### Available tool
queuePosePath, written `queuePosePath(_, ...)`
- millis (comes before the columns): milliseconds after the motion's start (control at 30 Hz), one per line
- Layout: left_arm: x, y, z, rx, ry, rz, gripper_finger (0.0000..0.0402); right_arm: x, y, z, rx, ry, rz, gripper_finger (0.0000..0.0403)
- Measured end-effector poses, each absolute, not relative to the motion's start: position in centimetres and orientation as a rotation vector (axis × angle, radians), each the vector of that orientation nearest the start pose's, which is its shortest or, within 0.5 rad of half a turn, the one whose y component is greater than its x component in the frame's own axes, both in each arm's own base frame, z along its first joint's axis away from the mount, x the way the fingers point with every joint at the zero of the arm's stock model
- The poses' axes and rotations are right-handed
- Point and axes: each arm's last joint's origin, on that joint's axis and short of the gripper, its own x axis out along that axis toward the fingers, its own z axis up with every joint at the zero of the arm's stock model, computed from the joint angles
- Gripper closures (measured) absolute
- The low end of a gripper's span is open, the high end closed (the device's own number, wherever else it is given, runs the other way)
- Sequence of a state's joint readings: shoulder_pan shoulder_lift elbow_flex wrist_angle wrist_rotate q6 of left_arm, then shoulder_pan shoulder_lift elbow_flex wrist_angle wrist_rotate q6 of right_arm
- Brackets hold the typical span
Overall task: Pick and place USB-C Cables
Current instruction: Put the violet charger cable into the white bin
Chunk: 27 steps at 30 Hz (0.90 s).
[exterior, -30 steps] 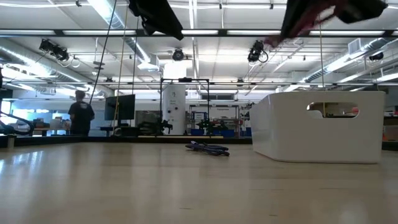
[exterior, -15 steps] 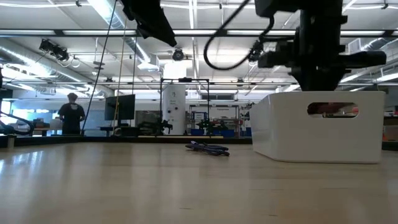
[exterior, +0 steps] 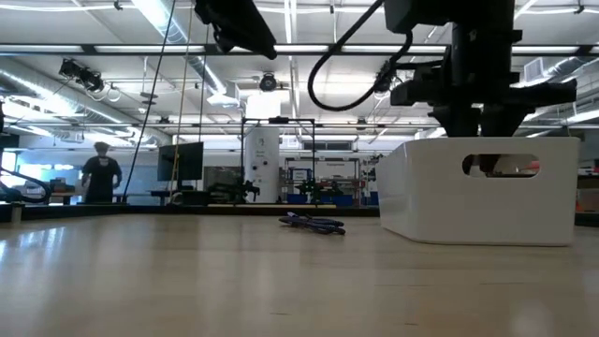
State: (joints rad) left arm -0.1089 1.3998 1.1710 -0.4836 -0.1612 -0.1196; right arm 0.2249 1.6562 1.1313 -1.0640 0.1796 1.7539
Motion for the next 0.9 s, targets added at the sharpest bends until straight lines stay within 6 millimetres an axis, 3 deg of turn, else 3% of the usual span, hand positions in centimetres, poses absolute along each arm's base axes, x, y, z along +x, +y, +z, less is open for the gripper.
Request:
queuePosePath(200, 30.2, -2.7, 30.8, -0.014, 0.647, 0.123, 0.0285, 26.0, 6.0, 22.8, 0.952, 1.037, -1.125, 0.0238)
queuePosePath(300, 30.6, -2.1, 30.8, -0.005, 0.624, 0.107, 0.0285, 24.0, 6.4, 25.4, 0.865, 0.978, -1.014, 0.0228)
queuePosePath(433, 31.8, 0.1, 29.8, -0.112, 0.635, 0.035, 0.0285, 20.9, 7.1, 29.3, 0.738, 0.850, -0.798, 0.0228)
queuePosePath(533, 33.1, 1.8, 28.0, -0.157, 0.681, -0.025, 0.0285, 18.3, 7.1, 31.6, 0.706, 0.790, -0.666, 0.0232)
queuePosePath(667, 34.8, 2.6, 24.7, 0.047, 0.758, -0.144, 0.0282, 15.6, 6.4, 33.4, 0.788, 0.750, -0.578, 0.0235)
queuePosePath(800, 36.2, 2.5, 21.5, 0.310, 0.803, -0.293, 0.0264, 14.1, 5.7, 34.3, 0.811, 0.685, -0.577, 0.0235)
queuePosePath(900, 37.3, 2.4, 19.5, 0.317, 0.816, -0.307, 0.0237, 13.8, 5.3, 34.5, 0.777, 0.637, -0.603, 0.0235)
